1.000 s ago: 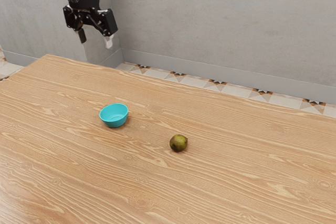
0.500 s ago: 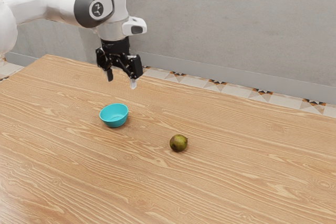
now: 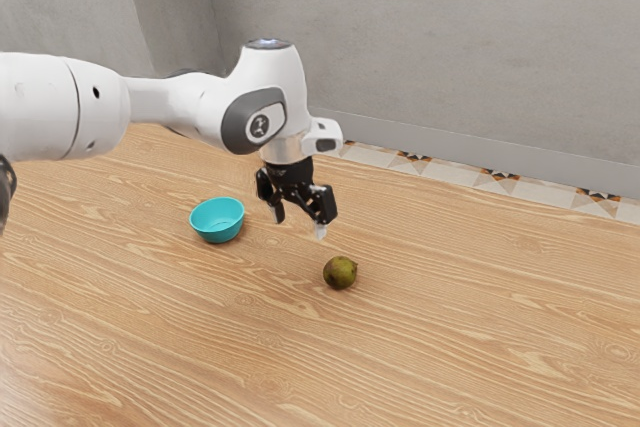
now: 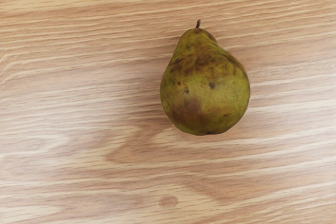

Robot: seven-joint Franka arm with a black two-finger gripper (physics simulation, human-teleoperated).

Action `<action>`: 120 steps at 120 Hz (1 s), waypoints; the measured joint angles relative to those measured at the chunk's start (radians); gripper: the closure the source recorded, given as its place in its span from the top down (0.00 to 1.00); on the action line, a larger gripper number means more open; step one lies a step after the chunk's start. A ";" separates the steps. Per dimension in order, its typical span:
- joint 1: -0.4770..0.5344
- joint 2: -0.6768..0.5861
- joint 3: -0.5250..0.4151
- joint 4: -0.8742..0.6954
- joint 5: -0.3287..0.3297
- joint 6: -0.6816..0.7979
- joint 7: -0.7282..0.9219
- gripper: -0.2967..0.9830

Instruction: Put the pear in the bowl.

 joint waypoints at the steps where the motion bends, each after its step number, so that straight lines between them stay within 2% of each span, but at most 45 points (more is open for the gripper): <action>1: -0.001 0.004 0.000 0.003 -0.001 0.004 0.000 0.77; 53: -0.025 0.158 0.002 0.072 -0.009 0.113 -0.014 0.77; 120: -0.041 0.248 0.000 0.084 -0.023 0.167 -0.031 0.77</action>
